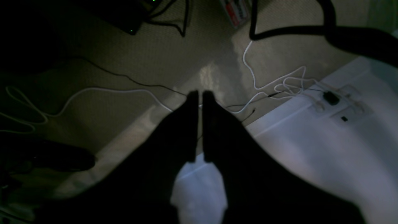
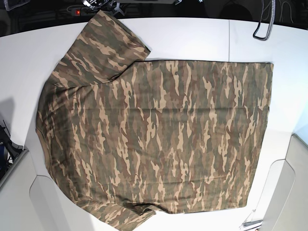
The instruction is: Fold the T-shirt properly
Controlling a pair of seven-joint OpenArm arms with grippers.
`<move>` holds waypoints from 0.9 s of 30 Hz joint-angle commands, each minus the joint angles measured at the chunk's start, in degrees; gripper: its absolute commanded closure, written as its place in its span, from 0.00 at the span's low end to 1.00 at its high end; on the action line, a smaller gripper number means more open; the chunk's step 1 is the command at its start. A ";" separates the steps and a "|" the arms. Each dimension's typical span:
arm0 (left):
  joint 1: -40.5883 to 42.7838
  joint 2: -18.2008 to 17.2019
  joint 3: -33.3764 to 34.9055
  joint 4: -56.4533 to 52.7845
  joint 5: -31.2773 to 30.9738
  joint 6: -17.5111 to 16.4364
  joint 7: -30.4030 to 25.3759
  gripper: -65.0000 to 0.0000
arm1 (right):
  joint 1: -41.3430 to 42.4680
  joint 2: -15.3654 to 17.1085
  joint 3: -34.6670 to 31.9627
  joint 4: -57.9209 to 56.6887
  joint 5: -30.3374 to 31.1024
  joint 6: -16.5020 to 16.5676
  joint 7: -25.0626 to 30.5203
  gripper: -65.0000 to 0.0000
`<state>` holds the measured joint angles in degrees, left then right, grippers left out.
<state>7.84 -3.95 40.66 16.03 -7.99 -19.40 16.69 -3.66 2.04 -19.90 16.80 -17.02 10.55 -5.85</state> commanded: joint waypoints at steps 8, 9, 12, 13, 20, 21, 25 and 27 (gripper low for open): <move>4.15 -0.59 0.13 5.42 0.11 -0.98 0.44 0.95 | -0.04 0.15 -0.11 0.35 -0.15 0.35 -0.42 1.00; 4.72 -0.87 0.13 6.49 0.11 -0.98 0.46 0.95 | -0.07 0.13 -0.11 0.33 -0.15 0.35 -0.44 1.00; 6.16 -1.95 0.13 9.29 0.11 -0.98 0.44 0.95 | -0.79 0.17 -0.11 0.76 -0.17 0.35 -0.57 1.00; 6.54 -2.34 0.13 10.14 0.13 -0.98 0.44 0.95 | -1.18 0.20 -0.11 1.16 -0.17 0.33 -0.61 1.00; 7.34 -4.63 0.13 11.67 0.09 -0.98 0.46 0.95 | -5.27 0.24 -0.11 6.40 -0.17 0.33 -0.61 1.00; 7.63 -4.83 0.13 11.67 0.09 -0.98 0.48 0.95 | -5.92 0.33 -0.11 7.30 -0.15 0.35 -0.61 1.00; 9.01 -5.84 0.13 11.89 0.07 -0.98 0.48 0.95 | -9.53 1.36 -0.11 10.88 -0.15 0.35 -0.61 1.00; 10.27 -6.80 0.13 12.52 -0.07 -0.96 0.48 0.95 | -11.67 2.32 -0.11 13.16 -0.15 0.35 -0.63 1.00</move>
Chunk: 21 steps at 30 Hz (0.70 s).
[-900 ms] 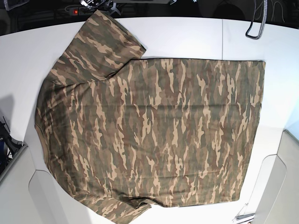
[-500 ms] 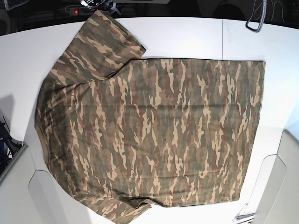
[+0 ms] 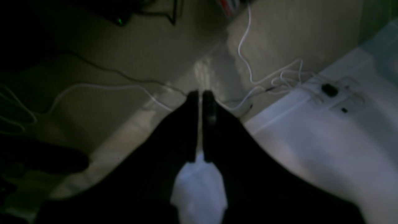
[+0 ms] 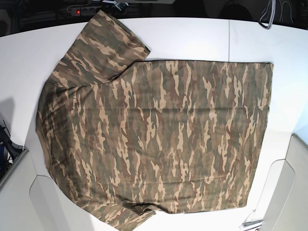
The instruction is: Fold the T-shirt properly
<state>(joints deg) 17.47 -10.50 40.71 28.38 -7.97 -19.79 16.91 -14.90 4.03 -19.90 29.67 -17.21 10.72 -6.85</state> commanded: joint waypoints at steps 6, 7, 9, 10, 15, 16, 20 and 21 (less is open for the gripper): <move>6.54 -3.89 -1.88 8.09 -1.49 -0.37 0.33 0.95 | -8.20 4.98 -0.11 9.25 1.92 0.20 0.35 1.00; 7.78 -4.42 -3.41 10.10 -1.66 -0.24 0.42 0.95 | -9.55 5.97 -0.11 11.04 2.97 0.48 0.35 1.00; 10.49 -5.11 -7.61 14.34 -1.68 0.09 0.87 0.95 | -11.89 8.04 -0.11 14.86 5.92 1.73 0.35 1.00; 11.87 -5.25 -10.10 16.44 -1.68 0.04 1.29 0.95 | -13.00 9.01 -0.11 16.85 7.50 2.71 0.33 1.00; 18.84 -5.79 -22.01 26.14 -1.68 -1.33 2.32 0.95 | -18.73 13.35 -0.11 27.80 14.71 6.91 -3.91 1.00; 20.15 -5.88 -23.91 28.28 -1.66 -2.60 2.73 0.95 | -19.93 14.16 -0.09 30.08 15.67 7.74 -4.07 1.00; 25.88 -6.93 -29.90 37.00 -3.87 -5.07 2.86 0.95 | -24.70 17.35 0.00 39.26 20.17 9.29 -4.28 1.00; 27.39 -7.06 -31.10 39.30 -5.11 -5.84 2.89 0.95 | -25.81 17.99 0.11 41.40 20.79 9.55 -4.72 1.00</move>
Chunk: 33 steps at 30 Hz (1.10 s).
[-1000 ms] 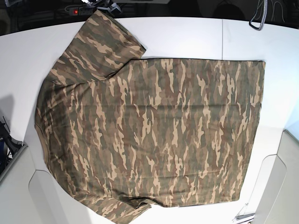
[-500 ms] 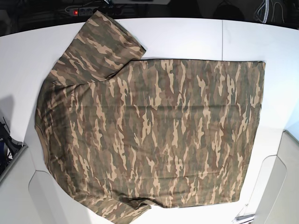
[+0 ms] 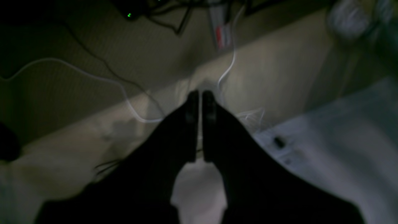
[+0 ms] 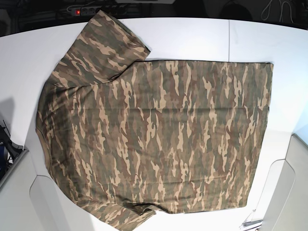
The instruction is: Fold the T-shirt properly
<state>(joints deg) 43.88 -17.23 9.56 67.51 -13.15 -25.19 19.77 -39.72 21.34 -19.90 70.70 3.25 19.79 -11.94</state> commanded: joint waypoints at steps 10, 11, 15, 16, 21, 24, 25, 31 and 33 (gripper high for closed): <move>12.66 -1.03 -10.86 19.04 -7.85 -1.22 3.87 0.95 | -10.36 4.44 3.30 18.23 3.21 1.88 -5.29 1.00; 13.62 -1.03 -12.09 20.63 -8.68 -1.25 3.87 0.95 | -11.23 4.87 4.13 19.82 4.17 1.88 -5.51 1.00; 17.03 -1.01 -16.87 26.86 -12.50 -1.25 5.22 0.95 | -14.21 5.46 9.18 26.34 6.25 1.90 -9.27 1.00; 17.59 -1.01 -18.03 28.39 -13.60 -1.29 6.14 0.95 | -14.88 5.46 10.75 27.87 7.10 1.90 -10.36 1.00; 20.00 -0.92 -24.65 35.04 -21.70 -5.62 11.63 0.95 | -17.35 5.49 19.08 35.34 13.38 2.89 -14.05 1.00; 21.31 -0.66 -29.09 38.12 -25.35 -6.86 12.79 0.95 | -17.46 5.46 23.87 39.56 18.45 6.32 -17.20 1.00; 21.84 -0.68 -30.47 38.93 -26.43 -7.06 13.16 0.95 | -17.46 5.44 25.40 40.89 20.68 6.67 -18.12 1.00; 24.28 -0.66 -38.23 43.50 -32.09 -7.02 14.93 0.95 | -16.39 5.42 34.42 45.99 30.18 7.89 -19.63 1.00; 24.24 -0.68 -40.94 44.76 -35.10 -7.02 17.11 0.95 | -14.84 5.11 37.27 46.21 33.20 7.85 -21.33 1.00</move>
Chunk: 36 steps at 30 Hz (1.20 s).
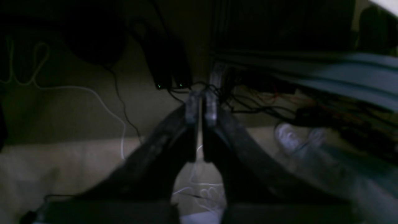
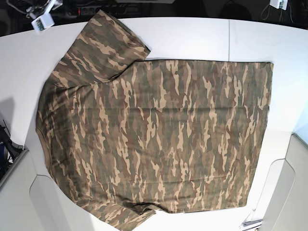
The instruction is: Fold the T-shirt properly
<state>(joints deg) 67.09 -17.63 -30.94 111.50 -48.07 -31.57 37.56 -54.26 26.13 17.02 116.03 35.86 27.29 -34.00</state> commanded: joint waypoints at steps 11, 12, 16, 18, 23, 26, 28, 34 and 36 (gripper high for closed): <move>0.48 1.64 -13.03 7.61 -9.55 -0.68 8.39 0.95 | 11.61 -2.32 9.66 0.61 4.46 -0.74 -15.82 0.77; 0.09 1.73 -13.51 7.91 -9.90 -0.68 9.09 0.95 | 12.04 -2.54 9.68 0.39 4.39 -1.77 -15.96 0.68; -2.40 1.75 -13.88 8.04 -9.94 -0.59 10.78 0.95 | 12.37 -2.51 9.62 -1.55 3.56 -3.76 -14.12 0.53; -3.87 1.73 -13.88 8.04 -9.97 -0.59 10.69 0.95 | 13.42 -2.54 9.60 -3.13 4.20 -3.96 -13.99 0.53; -7.45 1.73 -13.88 8.04 -9.33 -0.63 10.73 0.75 | 16.98 -2.51 9.60 -8.17 5.84 -2.73 -14.03 0.53; -9.49 1.70 -13.88 8.04 -9.29 -0.72 10.73 0.58 | 18.73 -2.54 9.35 -11.39 7.67 -0.98 -14.21 0.53; -10.88 1.73 -13.88 8.04 -9.20 -0.83 10.73 0.53 | 19.47 -2.56 8.59 -12.83 8.11 -0.63 -14.23 0.53; -14.19 1.38 -13.88 7.61 -6.05 -0.81 10.80 0.45 | 20.81 -6.40 4.74 -16.68 7.76 -0.42 -14.21 0.53; -15.26 1.40 -13.88 7.56 -5.79 -0.81 10.97 0.34 | 21.90 -7.50 2.82 -18.03 7.41 -0.42 -14.21 0.53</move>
<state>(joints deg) 51.16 -15.59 -44.29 118.43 -53.36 -31.77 49.30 -32.16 18.26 19.81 97.84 44.36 27.46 -47.18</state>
